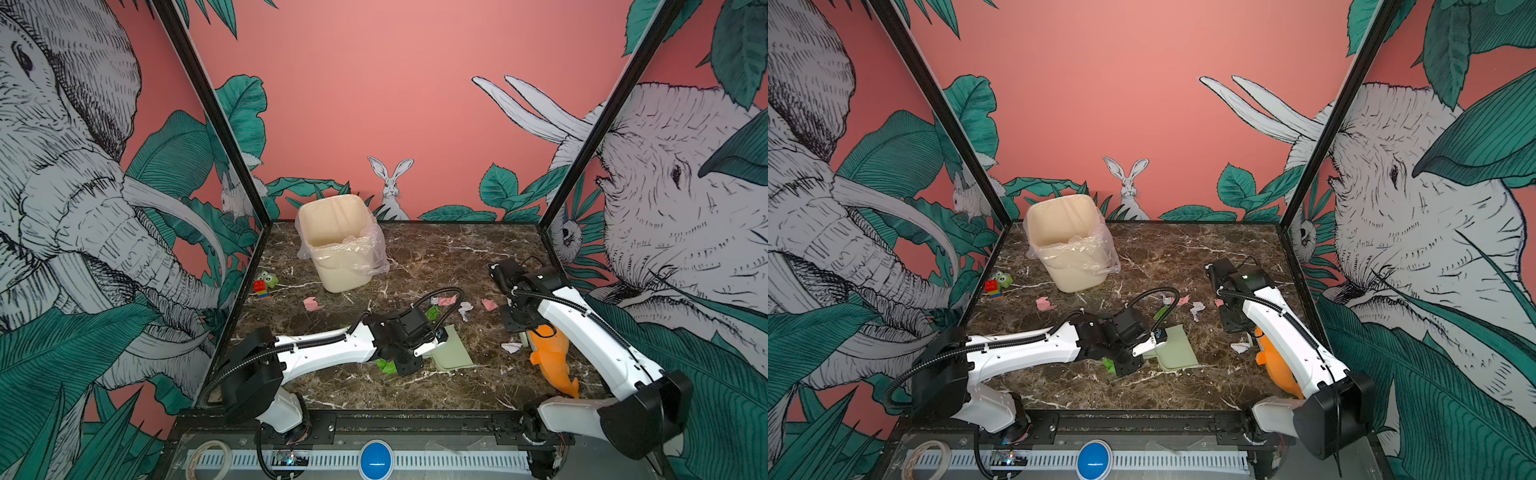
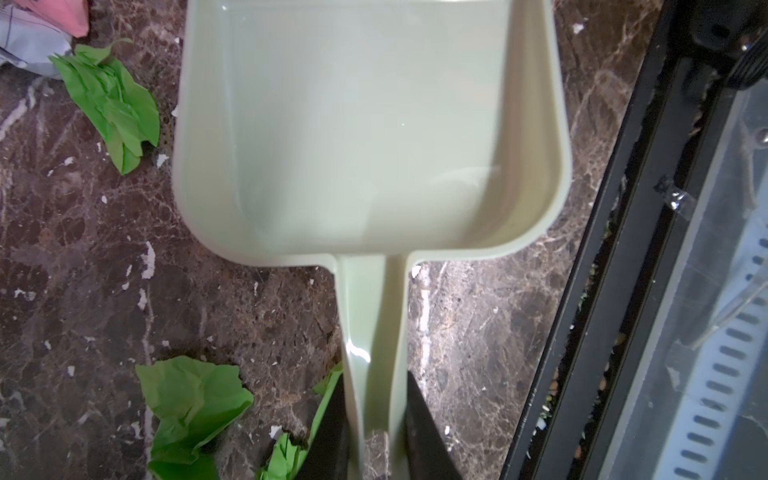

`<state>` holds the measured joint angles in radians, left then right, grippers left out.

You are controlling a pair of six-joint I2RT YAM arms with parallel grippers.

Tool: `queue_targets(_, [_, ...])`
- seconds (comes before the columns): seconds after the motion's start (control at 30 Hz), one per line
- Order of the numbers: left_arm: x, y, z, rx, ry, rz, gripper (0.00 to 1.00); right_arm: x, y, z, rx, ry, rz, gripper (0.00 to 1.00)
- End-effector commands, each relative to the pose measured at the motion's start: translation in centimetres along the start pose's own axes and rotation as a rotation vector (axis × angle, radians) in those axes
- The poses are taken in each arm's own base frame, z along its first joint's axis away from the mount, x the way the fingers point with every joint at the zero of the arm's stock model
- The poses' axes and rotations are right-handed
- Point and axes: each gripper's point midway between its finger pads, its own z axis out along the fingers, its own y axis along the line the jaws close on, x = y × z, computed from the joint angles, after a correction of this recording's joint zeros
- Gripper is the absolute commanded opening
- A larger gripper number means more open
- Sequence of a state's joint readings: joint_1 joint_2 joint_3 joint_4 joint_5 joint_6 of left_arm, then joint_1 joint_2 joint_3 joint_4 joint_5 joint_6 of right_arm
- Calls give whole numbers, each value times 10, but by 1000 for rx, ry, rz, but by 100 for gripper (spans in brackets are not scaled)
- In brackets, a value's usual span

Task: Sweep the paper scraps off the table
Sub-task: 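Move the brush with the right gripper toward the scraps beside the orange toy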

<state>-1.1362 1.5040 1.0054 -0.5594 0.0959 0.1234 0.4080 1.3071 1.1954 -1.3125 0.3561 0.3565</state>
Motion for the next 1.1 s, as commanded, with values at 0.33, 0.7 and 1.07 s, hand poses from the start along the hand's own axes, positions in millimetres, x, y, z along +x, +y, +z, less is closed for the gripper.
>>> queue_targets(0.33, [8,-7,-5,38,20,-6,3,5,17,21,-31,60,30,0])
queue_targets(0.7, [6,-10,-3,55,35,13,3,2,49,-2,-249,-21,117,0])
queue_targets(1.07, [5,-12,-2,57,53,18,3,1,40,-34,-217,-62,73,0])
